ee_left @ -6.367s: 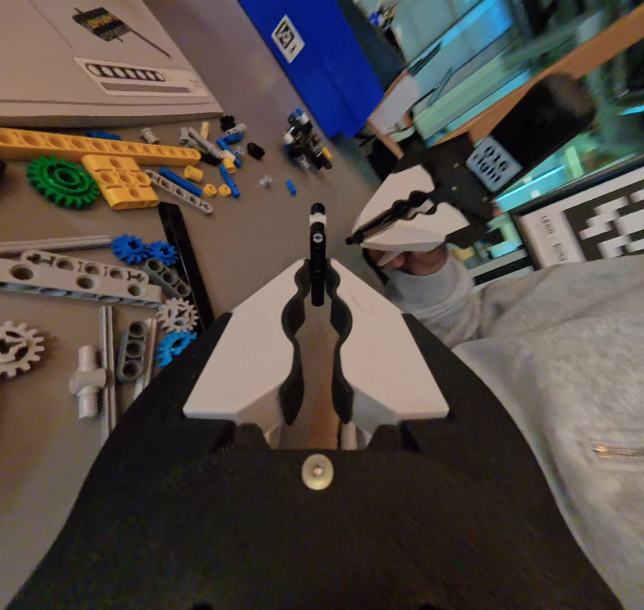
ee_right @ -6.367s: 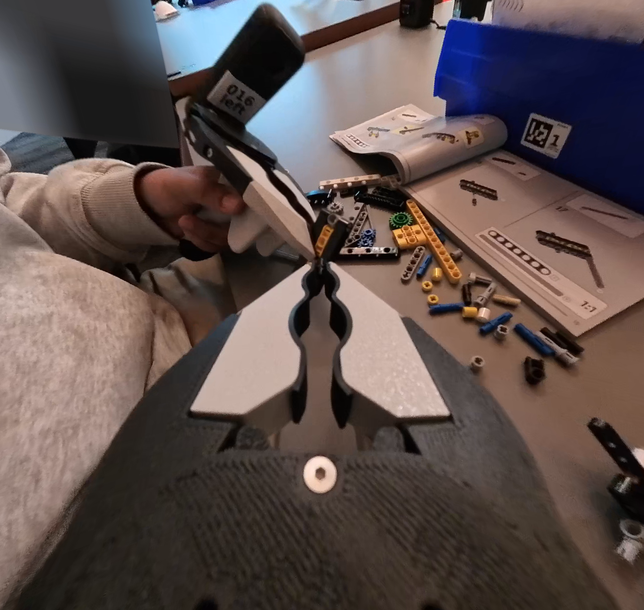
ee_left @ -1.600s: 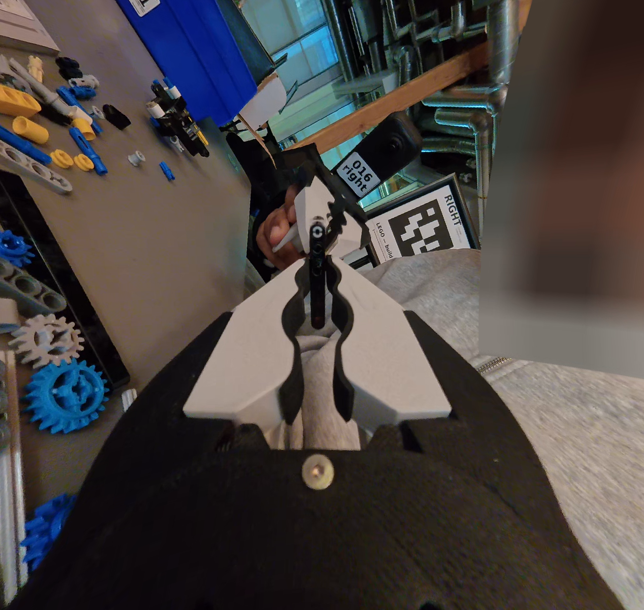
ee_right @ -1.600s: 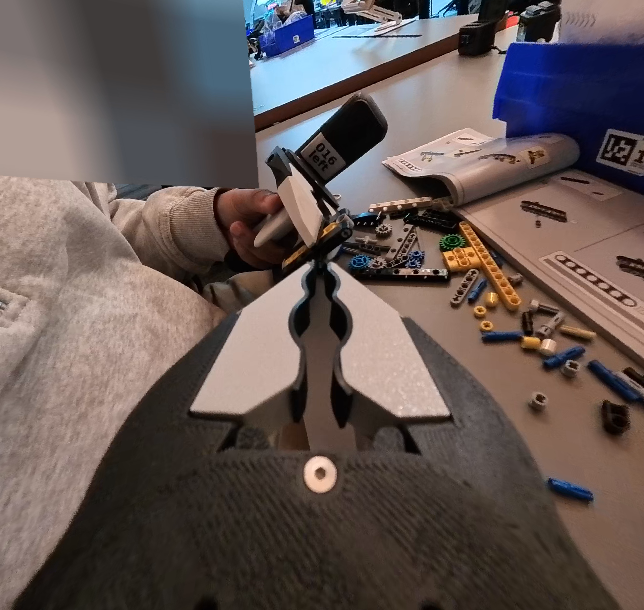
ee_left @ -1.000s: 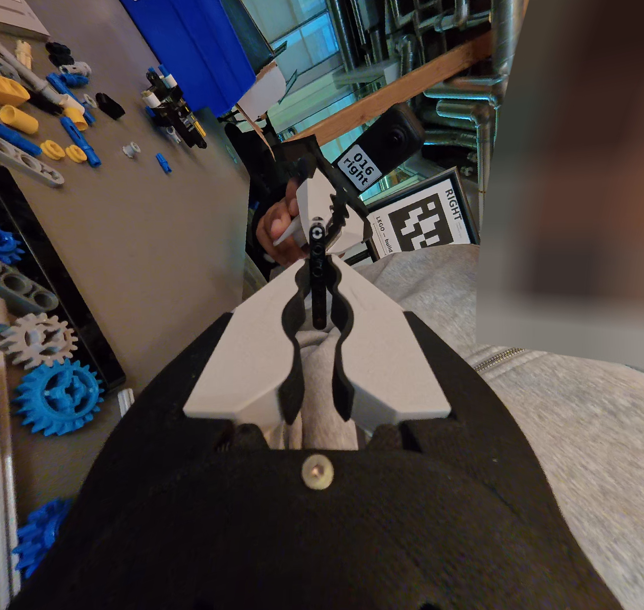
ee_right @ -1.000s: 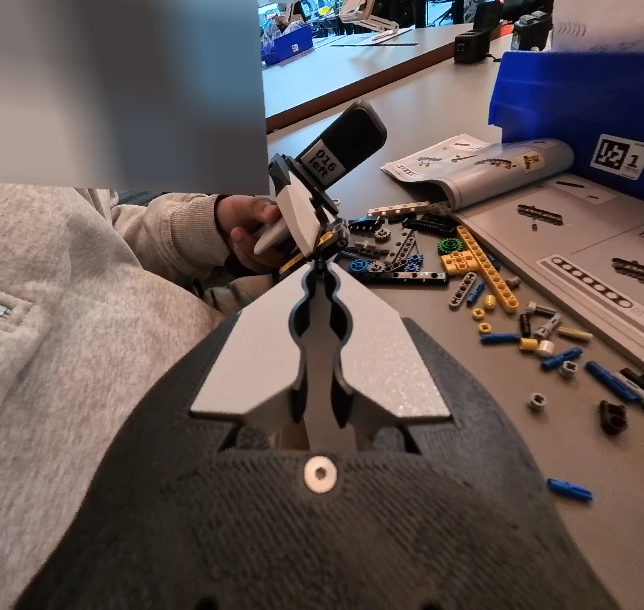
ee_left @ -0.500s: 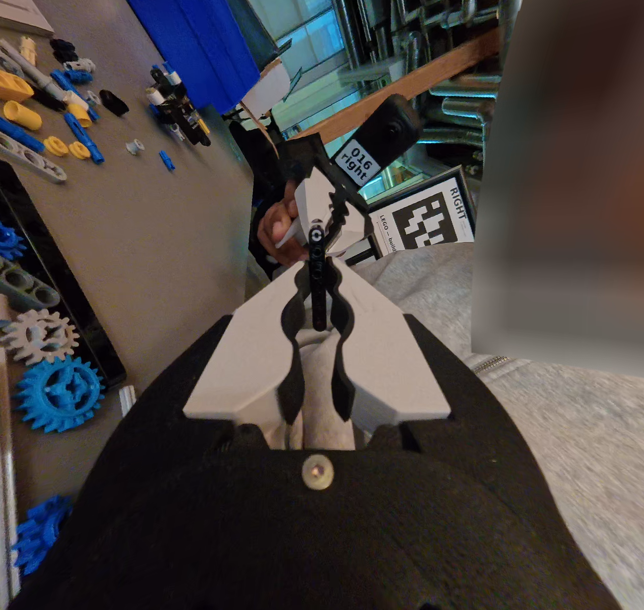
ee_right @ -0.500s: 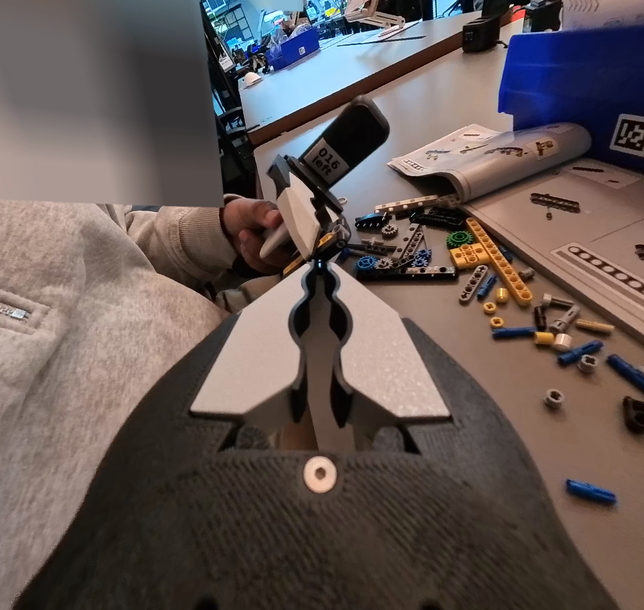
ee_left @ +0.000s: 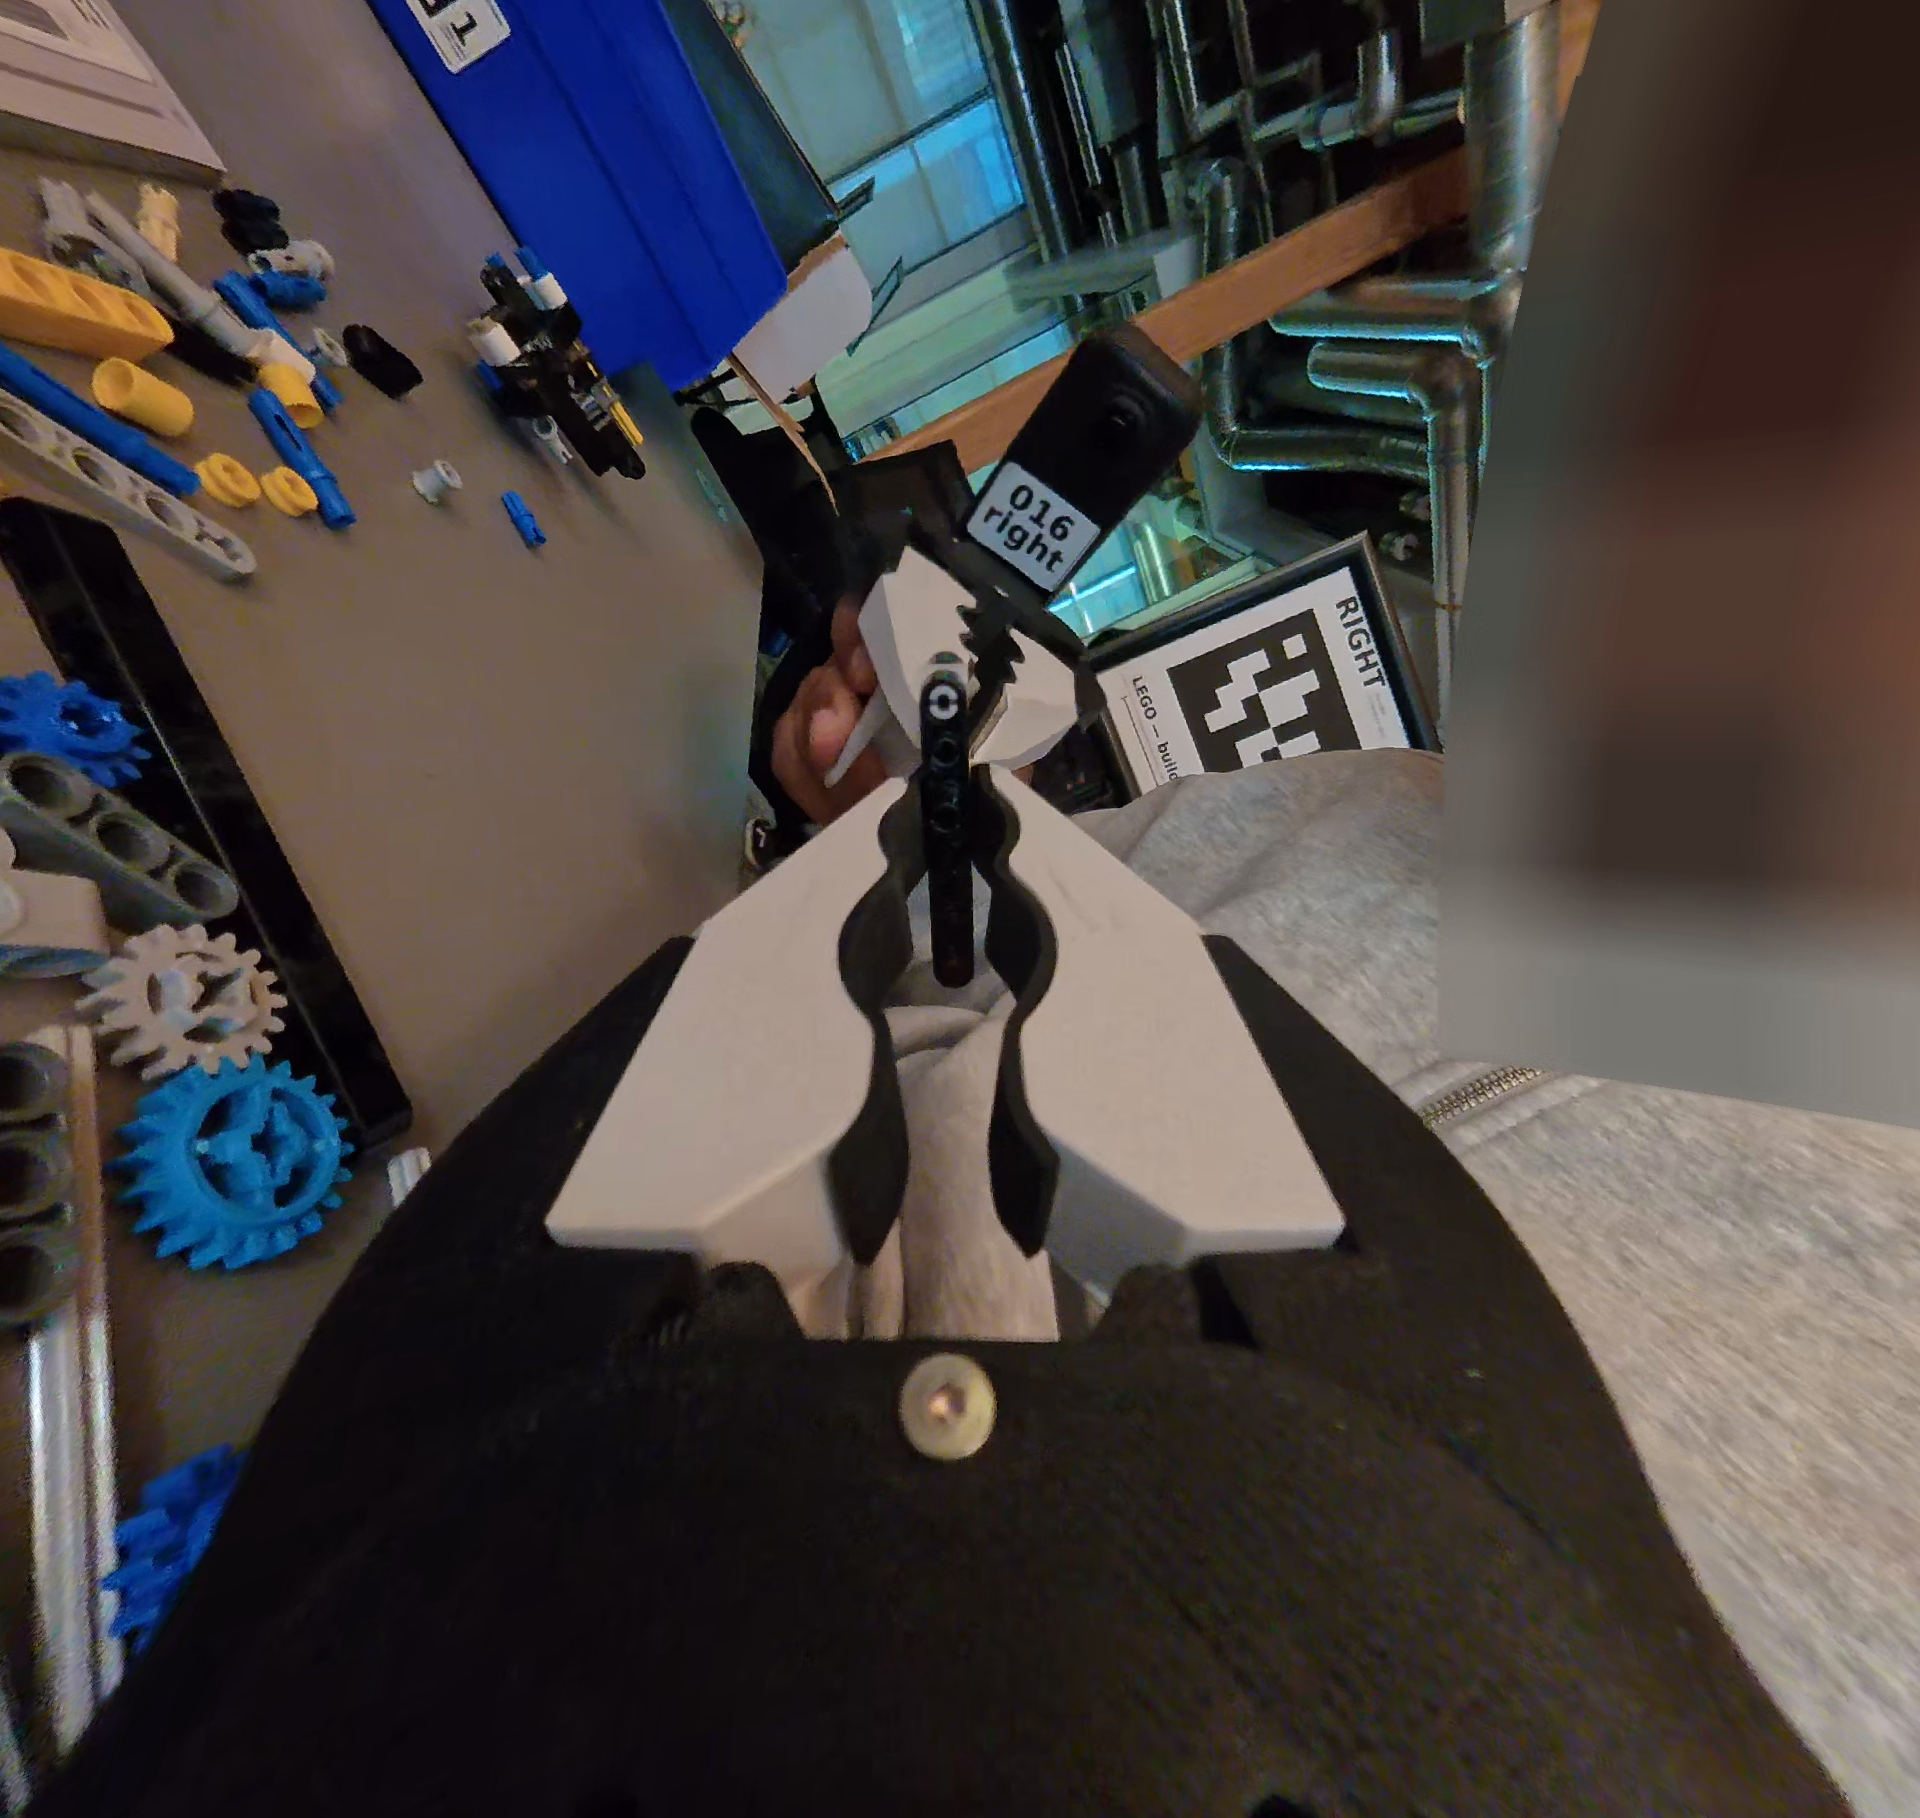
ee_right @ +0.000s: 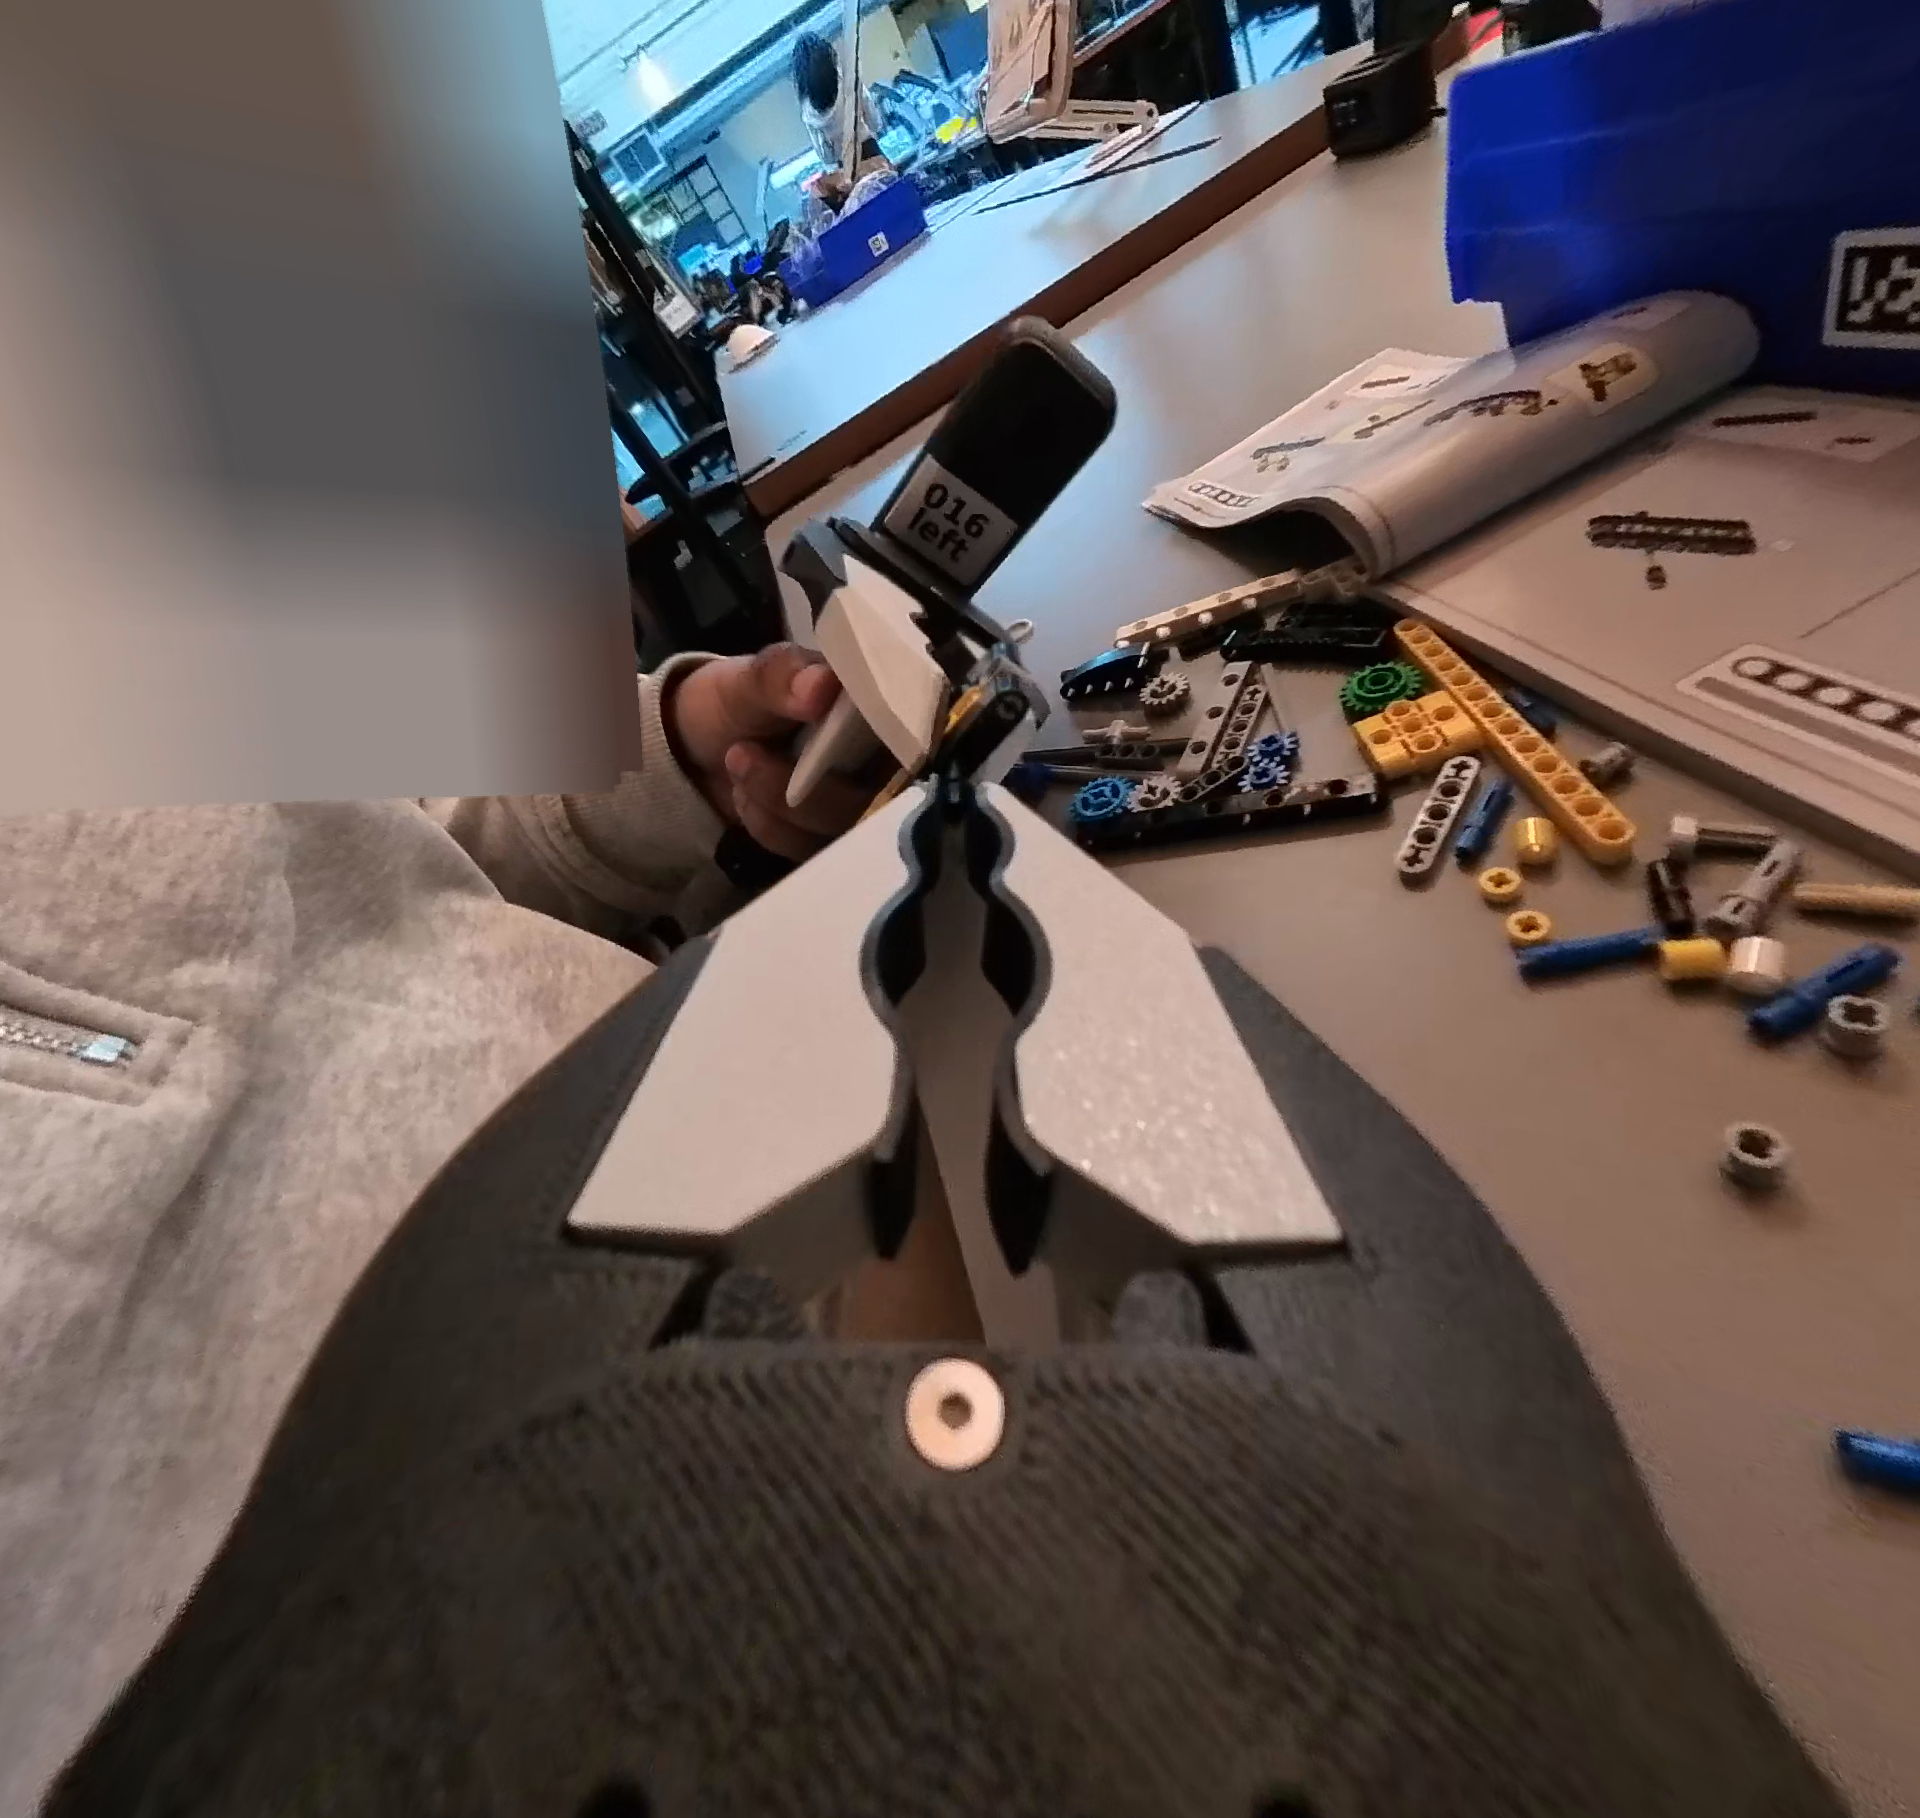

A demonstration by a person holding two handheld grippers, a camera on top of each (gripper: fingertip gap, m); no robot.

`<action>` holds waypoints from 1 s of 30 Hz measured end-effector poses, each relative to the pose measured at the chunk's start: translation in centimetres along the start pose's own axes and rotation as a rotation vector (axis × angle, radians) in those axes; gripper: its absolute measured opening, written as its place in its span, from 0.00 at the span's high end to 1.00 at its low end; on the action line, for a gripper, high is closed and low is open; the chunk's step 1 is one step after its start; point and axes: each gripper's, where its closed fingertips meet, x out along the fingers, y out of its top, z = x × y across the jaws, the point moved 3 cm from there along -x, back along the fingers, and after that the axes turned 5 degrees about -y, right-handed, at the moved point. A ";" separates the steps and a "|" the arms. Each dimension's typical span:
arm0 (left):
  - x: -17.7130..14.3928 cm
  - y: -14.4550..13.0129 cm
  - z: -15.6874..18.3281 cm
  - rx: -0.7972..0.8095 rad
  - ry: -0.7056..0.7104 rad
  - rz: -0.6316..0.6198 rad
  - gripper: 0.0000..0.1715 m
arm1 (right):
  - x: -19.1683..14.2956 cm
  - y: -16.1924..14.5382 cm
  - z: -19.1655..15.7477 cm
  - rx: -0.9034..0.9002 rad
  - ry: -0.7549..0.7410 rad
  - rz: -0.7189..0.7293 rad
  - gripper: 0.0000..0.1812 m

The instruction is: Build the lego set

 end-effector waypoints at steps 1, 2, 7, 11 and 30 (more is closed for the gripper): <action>0.0 0.0 0.0 0.003 0.004 -0.003 0.96 | 0.0 0.0 0.0 0.007 0.006 0.000 0.99; 0.0 -0.1 0.0 0.005 0.007 -0.006 0.96 | 0.0 -0.1 0.0 0.006 0.008 -0.002 0.99; 0.0 -0.3 -0.1 0.009 0.017 -0.032 0.96 | -0.1 -0.2 0.0 0.001 0.022 -0.014 0.99; -0.2 -0.9 -0.4 0.033 0.086 -0.108 0.96 | 0.0 -0.9 0.0 -0.006 0.038 -0.046 0.99; -0.3 -0.7 -0.7 0.017 0.086 -0.083 0.96 | 0.2 -1.2 0.5 0.049 0.064 -0.012 0.99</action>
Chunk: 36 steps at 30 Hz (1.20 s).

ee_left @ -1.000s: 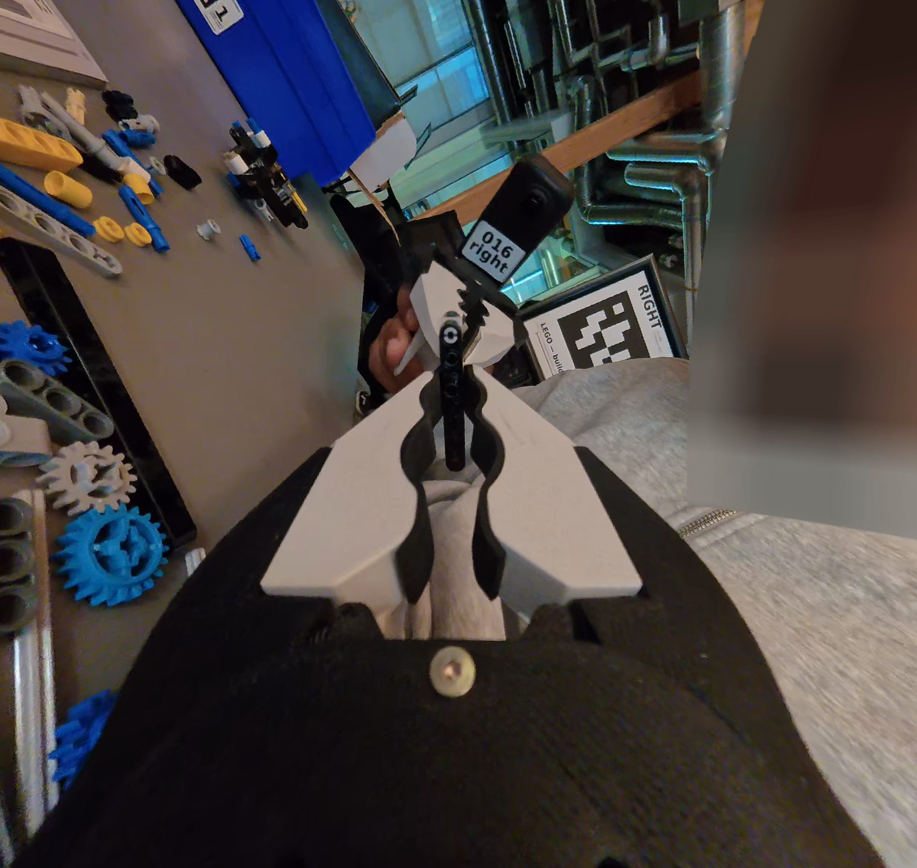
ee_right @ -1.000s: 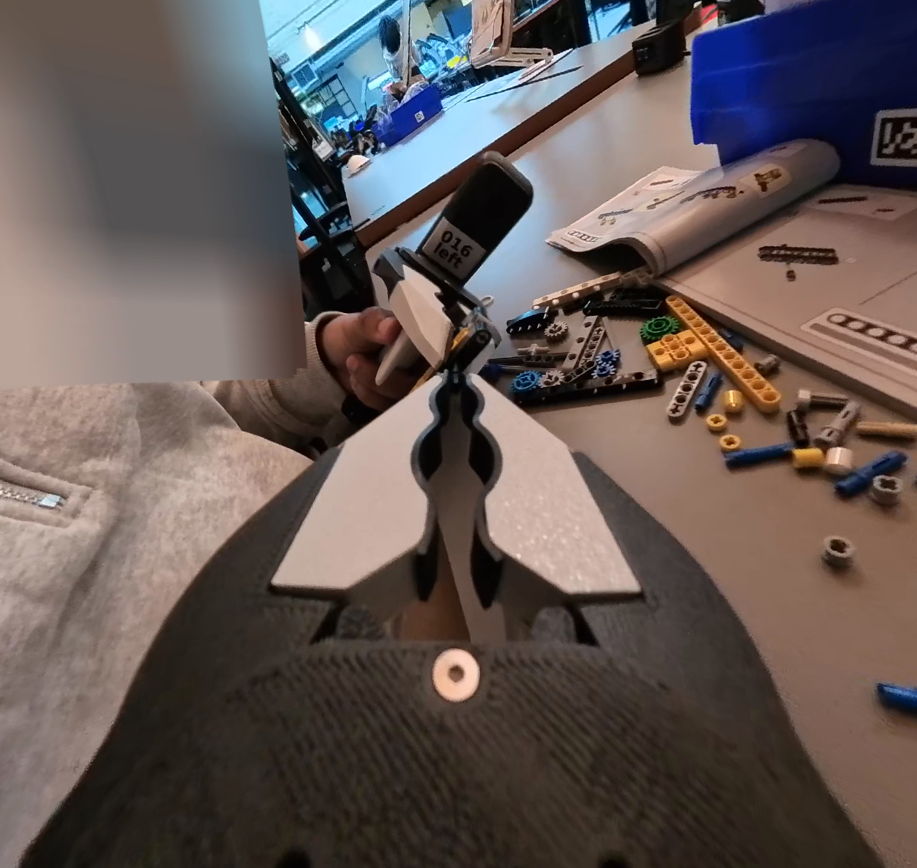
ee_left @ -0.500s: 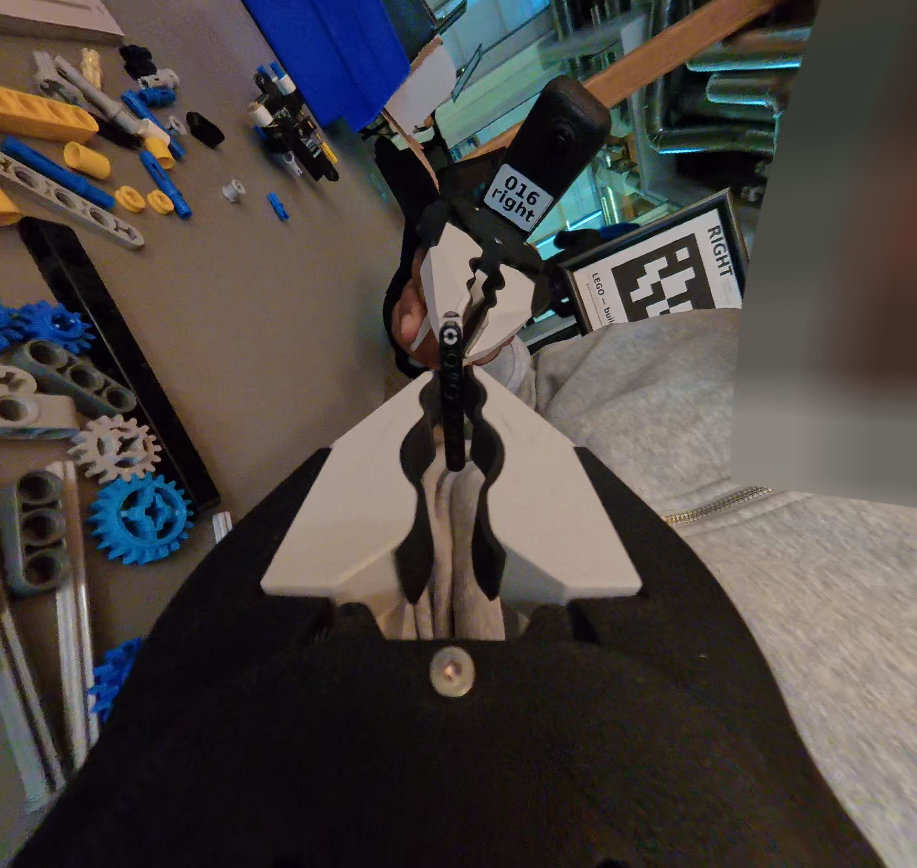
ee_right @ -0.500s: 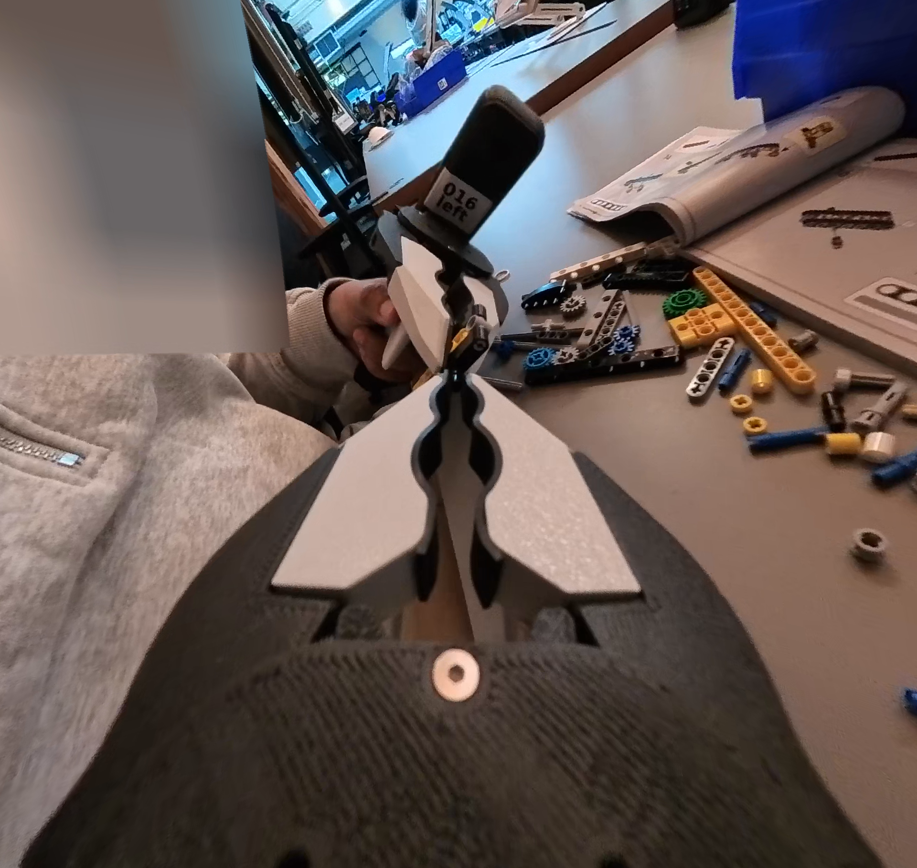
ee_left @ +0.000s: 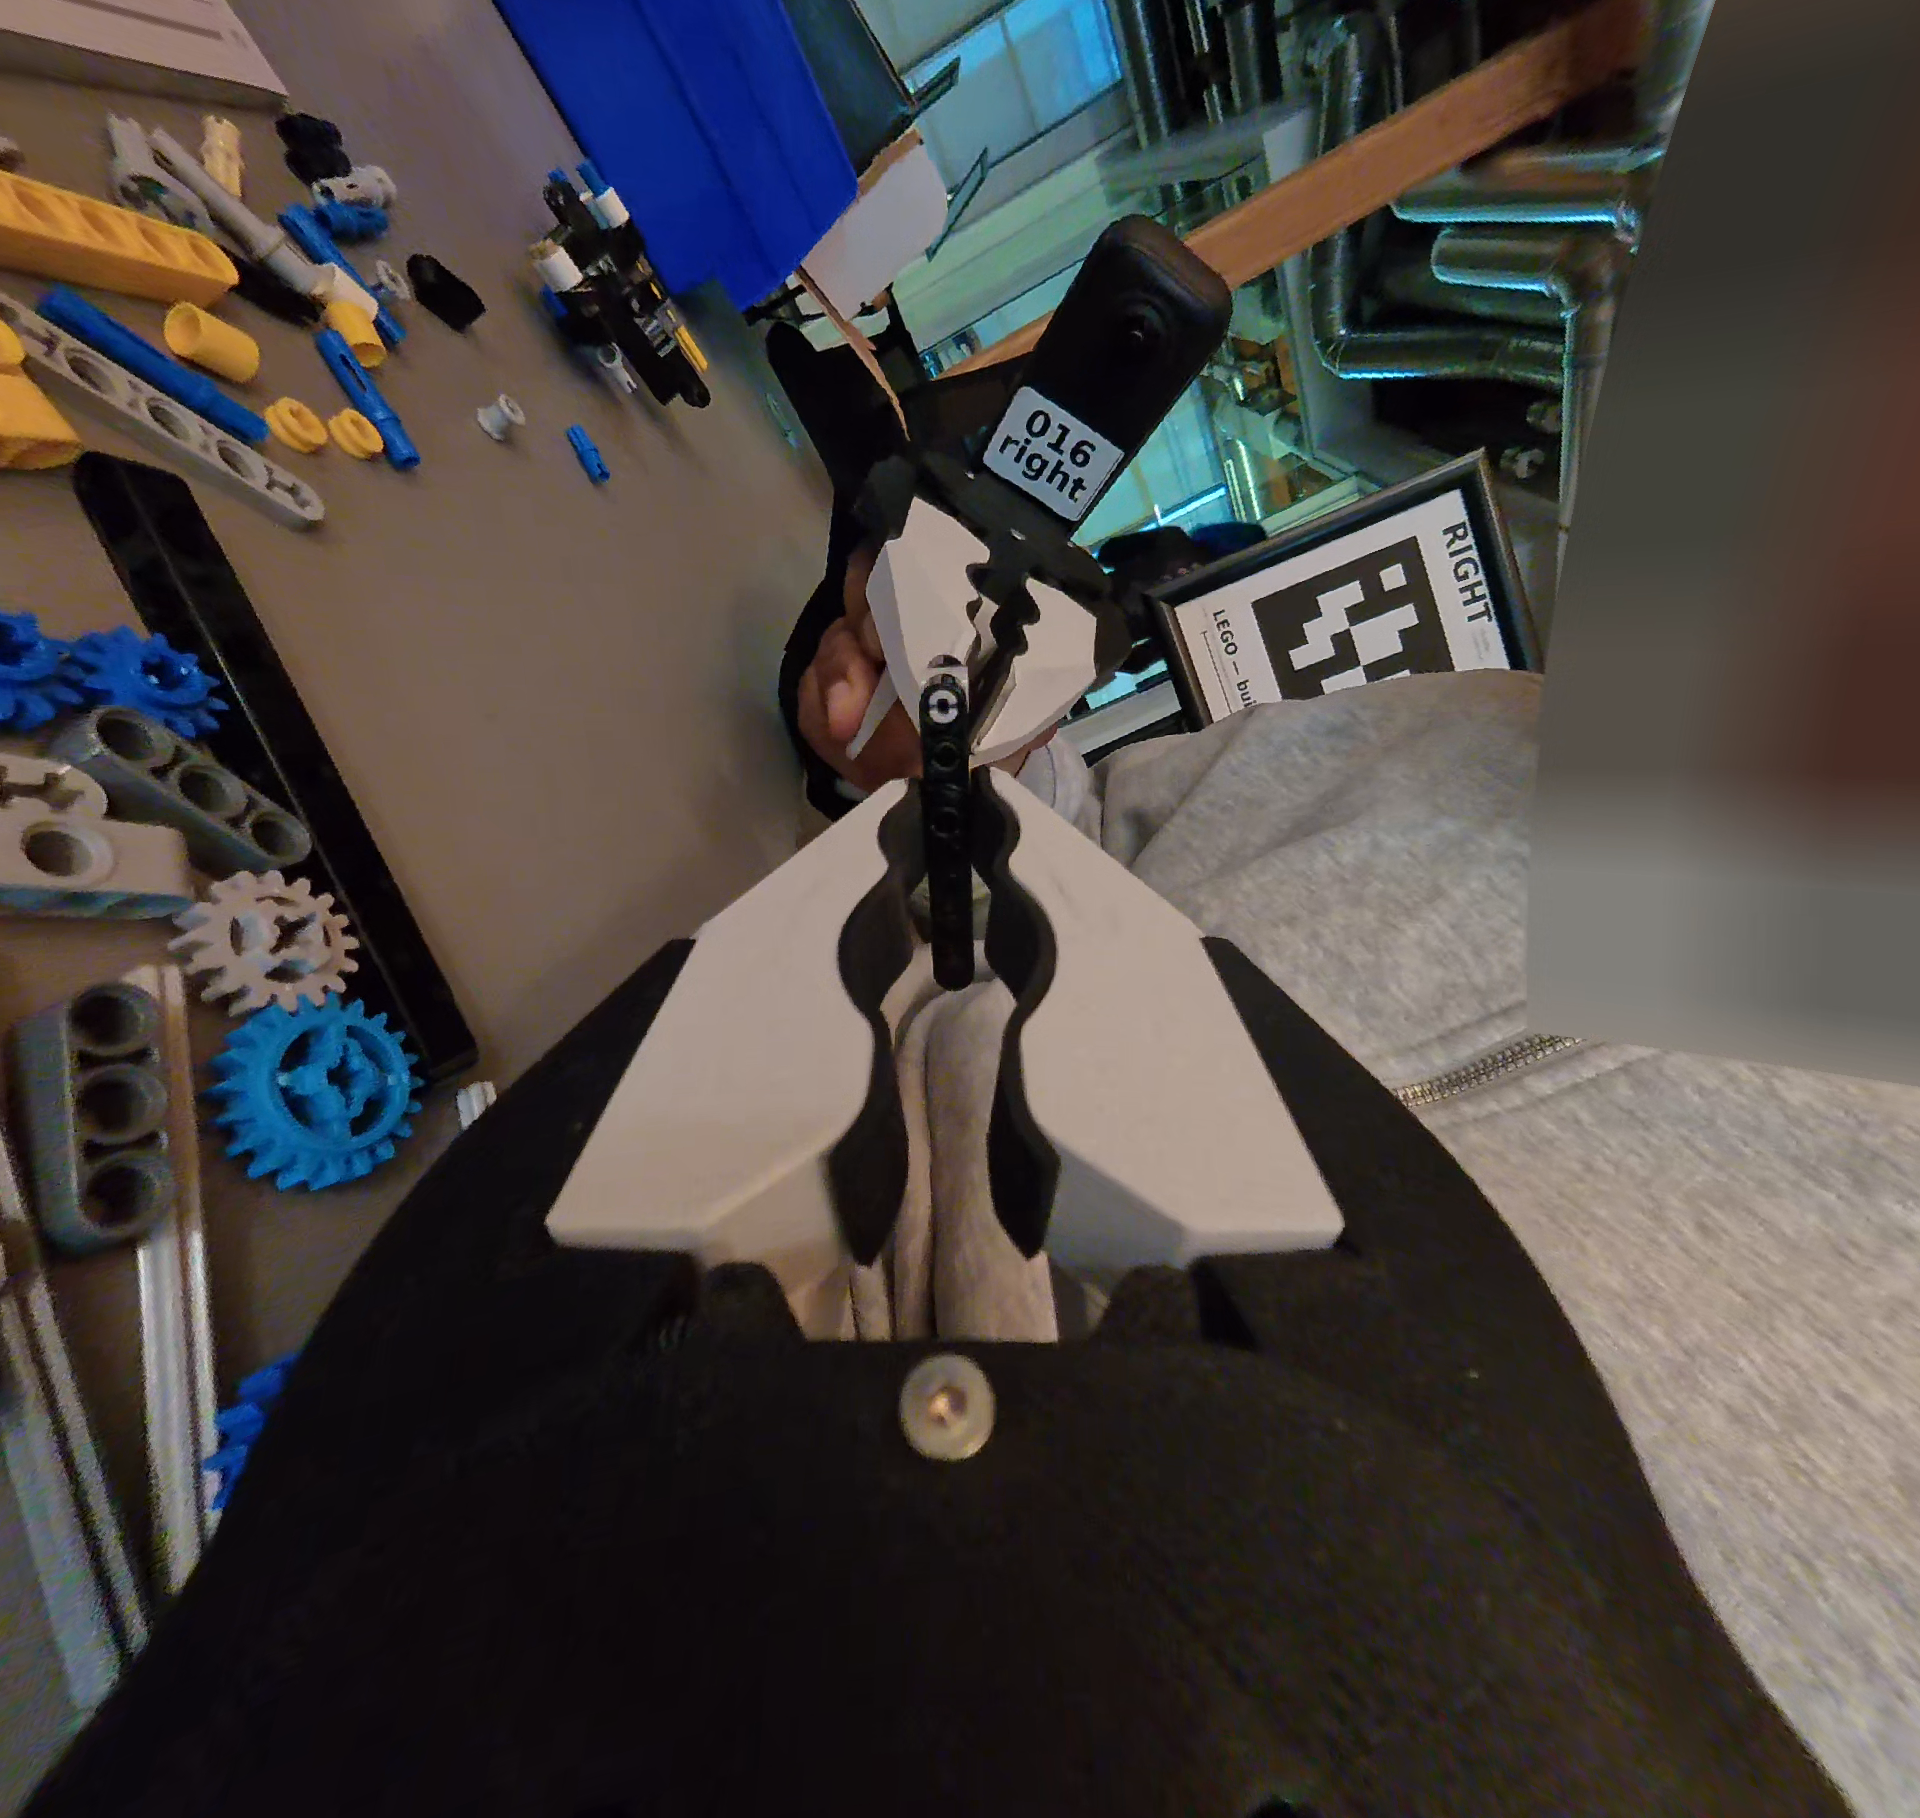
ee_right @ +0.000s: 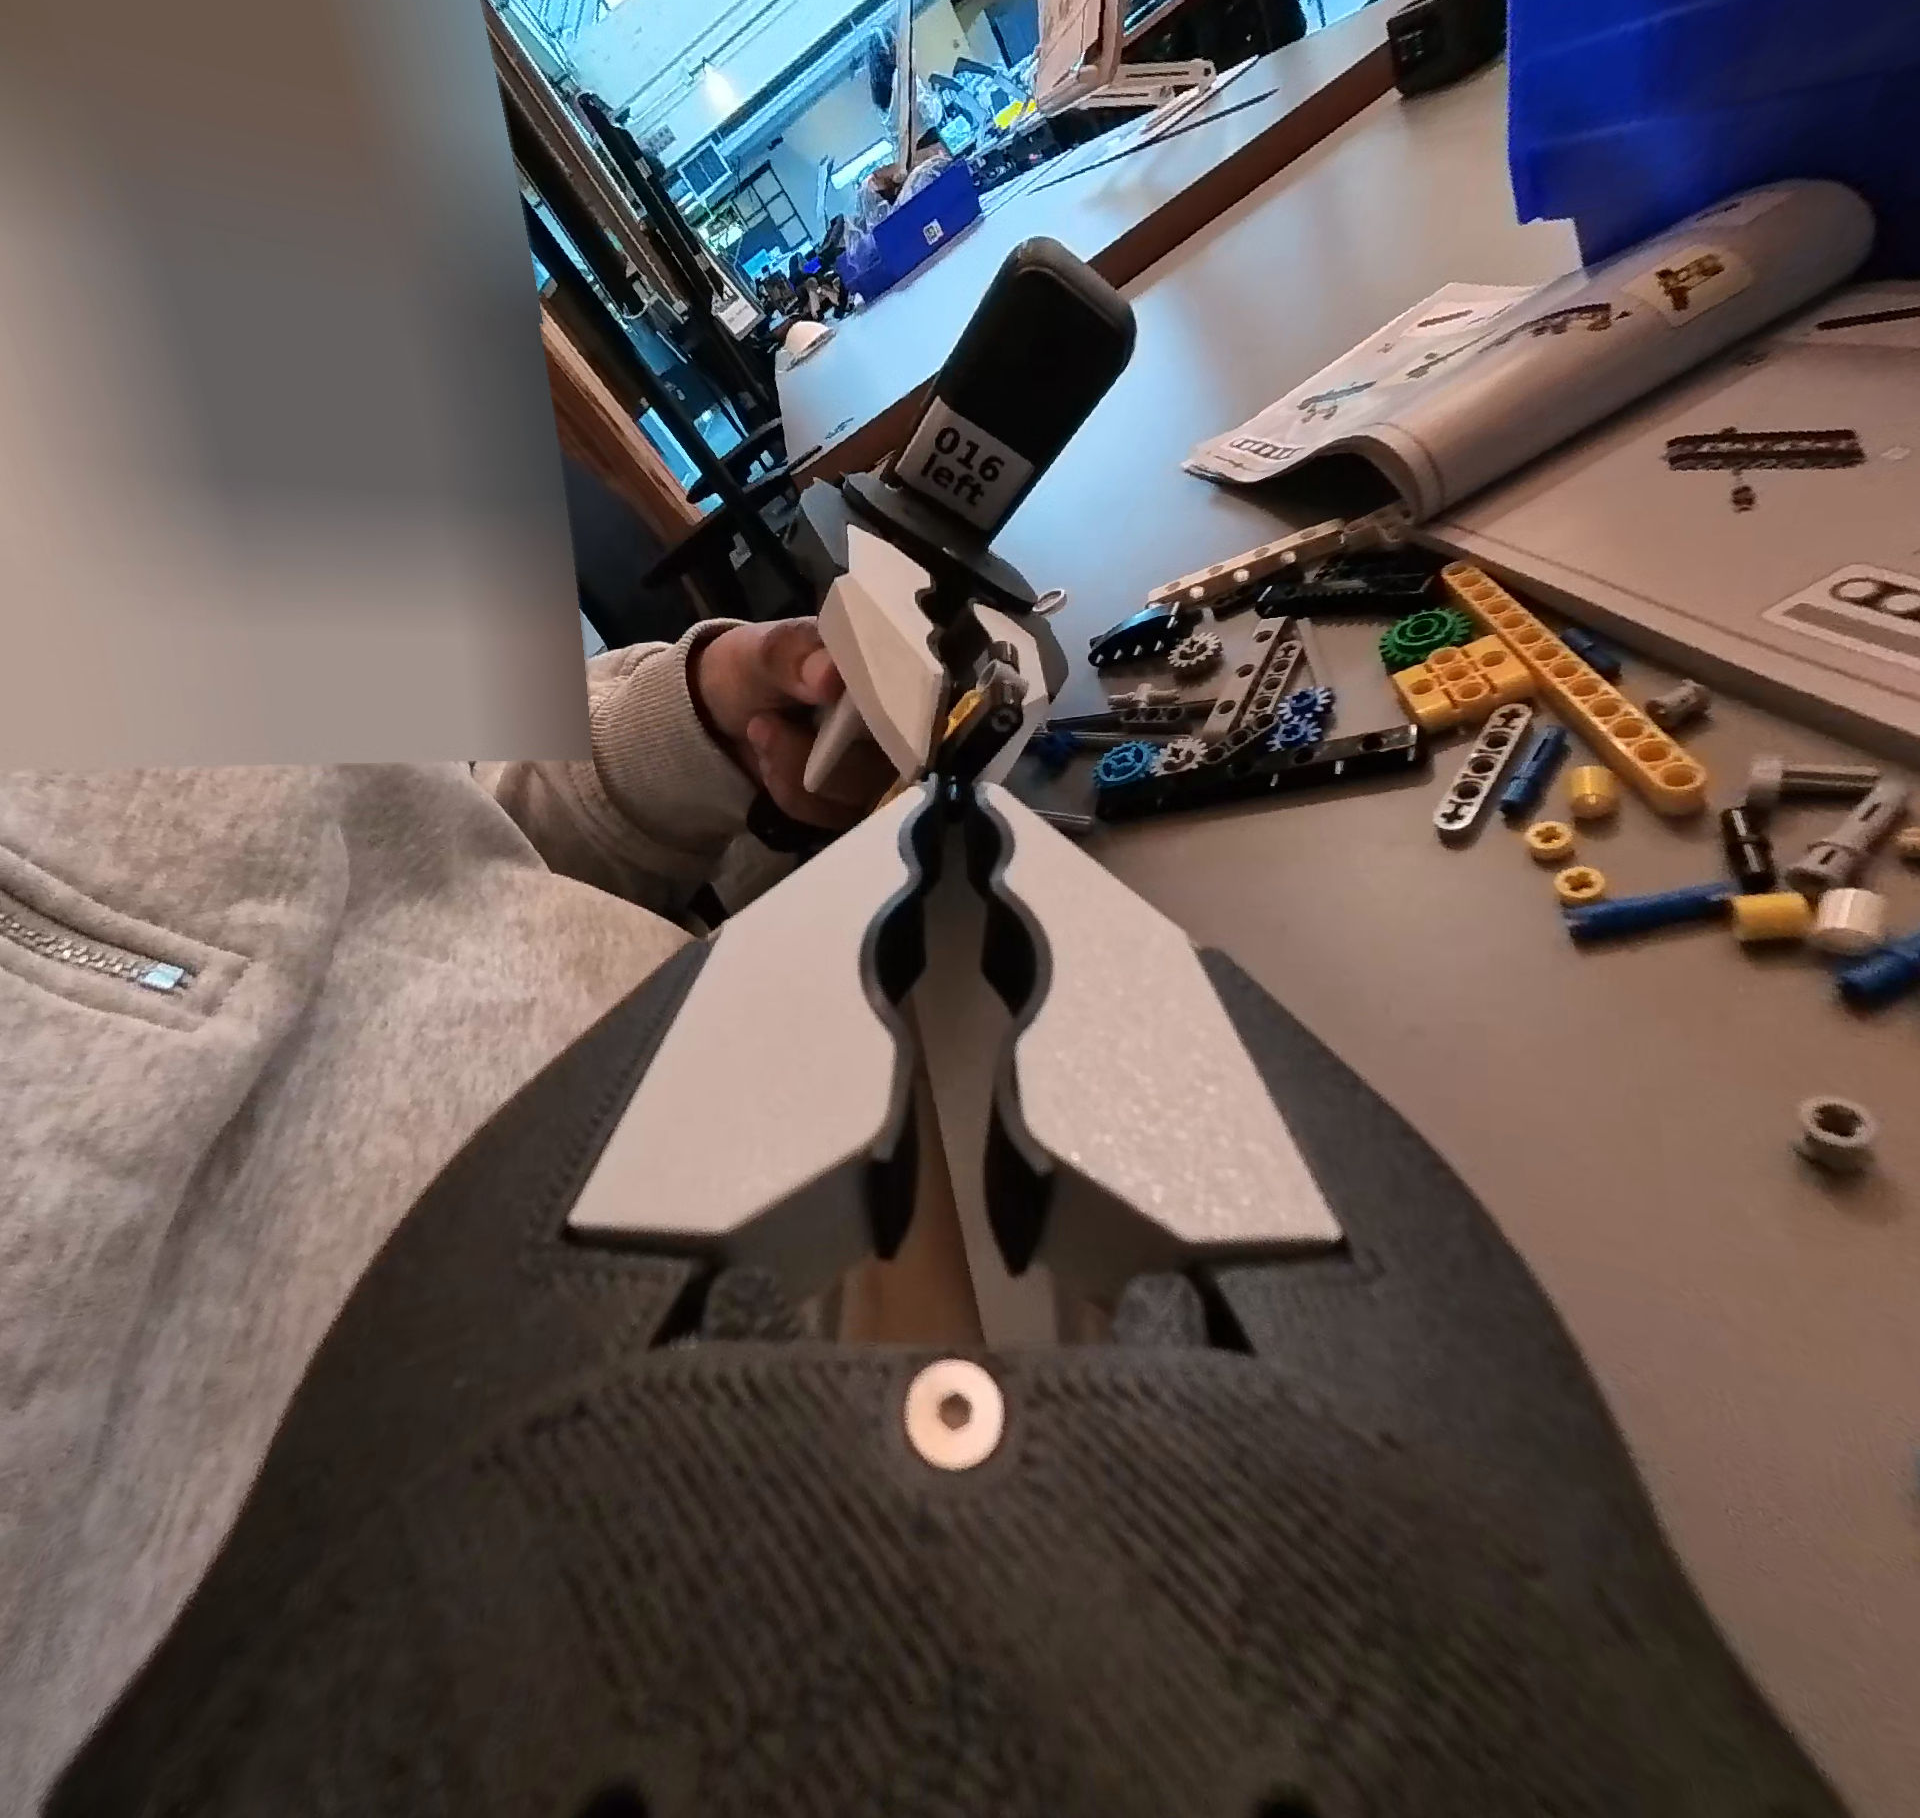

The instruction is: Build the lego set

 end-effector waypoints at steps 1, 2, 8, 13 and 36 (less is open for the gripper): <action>0.0 0.0 0.0 0.001 0.004 0.001 0.96 | 0.0 0.0 0.0 0.003 0.000 -0.001 0.99; 0.0 0.0 0.0 0.000 0.004 0.002 0.96 | 0.0 0.0 0.1 0.003 0.000 -0.001 0.99; 0.0 0.0 -0.1 -0.005 0.006 0.003 0.96 | 0.0 -0.1 0.1 0.005 0.001 -0.002 0.99; 0.0 0.1 -0.1 -0.006 0.006 0.004 0.96 | 0.1 -0.1 0.1 0.008 0.003 -0.003 0.99; -0.1 0.0 -0.2 0.004 0.001 -0.029 0.97 | 0.2 -0.4 0.0 0.021 0.023 -0.026 1.00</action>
